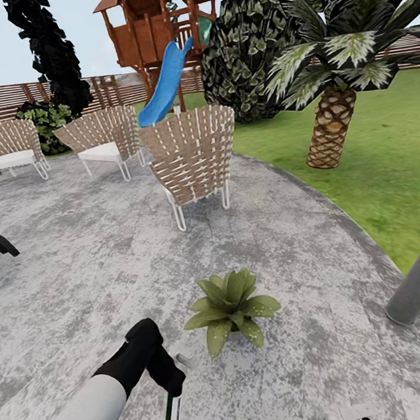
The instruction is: Pick up the pesticide atomizer in the garden and spray insectifuge to fully cover both potted plants in the garden.
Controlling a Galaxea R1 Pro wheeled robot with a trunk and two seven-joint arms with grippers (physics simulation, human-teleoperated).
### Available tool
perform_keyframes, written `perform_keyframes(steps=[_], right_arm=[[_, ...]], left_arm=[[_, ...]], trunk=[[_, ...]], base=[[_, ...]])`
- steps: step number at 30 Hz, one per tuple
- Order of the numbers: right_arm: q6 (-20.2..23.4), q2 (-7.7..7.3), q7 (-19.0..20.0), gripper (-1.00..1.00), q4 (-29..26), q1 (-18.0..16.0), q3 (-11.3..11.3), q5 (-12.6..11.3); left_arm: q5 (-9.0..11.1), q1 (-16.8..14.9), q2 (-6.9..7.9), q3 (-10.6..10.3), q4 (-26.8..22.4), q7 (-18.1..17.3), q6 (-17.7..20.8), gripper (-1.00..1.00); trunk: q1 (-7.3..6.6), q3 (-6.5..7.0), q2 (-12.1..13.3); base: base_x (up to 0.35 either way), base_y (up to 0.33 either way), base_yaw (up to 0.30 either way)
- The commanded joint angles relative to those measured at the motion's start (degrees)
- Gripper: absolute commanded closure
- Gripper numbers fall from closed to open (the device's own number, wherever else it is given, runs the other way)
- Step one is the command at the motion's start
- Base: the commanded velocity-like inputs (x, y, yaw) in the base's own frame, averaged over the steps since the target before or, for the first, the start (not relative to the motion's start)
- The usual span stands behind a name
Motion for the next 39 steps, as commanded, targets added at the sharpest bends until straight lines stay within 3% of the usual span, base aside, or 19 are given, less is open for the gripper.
perform_keyframes(steps=[1,9,16,22,25,28,39], right_arm=[[-0.17,0.00,-0.12,-1.00,0.02,-0.02,0.50,-0.54],[-0.17,0.00,-0.12,-1.00,-0.06,-0.02,0.50,-0.54],[-0.18,0.01,-0.12,-1.00,-0.06,-0.02,0.46,-0.54],[-0.18,0.02,-0.12,-1.00,-0.01,-0.02,0.50,-0.54],[-0.17,0.00,-0.11,-1.00,0.01,-0.02,0.50,-0.54],[-0.17,0.00,-0.07,-1.00,0.07,-0.02,0.50,-0.49],[-0.17,-0.04,-0.12,-1.00,0.02,-0.02,0.42,-0.54]], left_arm=[[-0.49,-0.02,-0.05,-0.22,-0.12,-0.48,0.38,1.00],[-0.75,-0.17,-0.25,-0.34,-0.28,-0.26,0.45,1.00],[-0.73,-0.71,-0.57,-0.45,-3.79,-0.78,0.74,1.00],[-0.55,-0.81,0.05,-0.55,-3.82,-0.92,0.86,1.00],[-0.71,-0.87,0.29,-0.67,-3.19,-4.52,0.56,1.00],[-2.75,-0.85,1.43,-0.66,-3.11,-7.35,0.43,1.00],[-3.28,-1.07,0.98,-0.56,-3.89,-7.84,0.53,1.00]], trunk=[[-0.04,-0.05,-0.02],[-0.04,-0.05,-0.02],[-0.04,-0.05,-0.02],[-0.04,-0.05,-0.02],[-0.04,-0.05,-0.02],[-0.04,-0.05,-0.02],[-0.04,-0.05,-0.02]], base=[[-0.259,0.106,-0.031],[-0.005,0.165,-0.107],[0.002,0.006,-0.296],[0.000,0.000,-0.091],[0.000,0.000,-0.003],[0.000,0.000,0.000],[0.000,0.074,-0.013]])
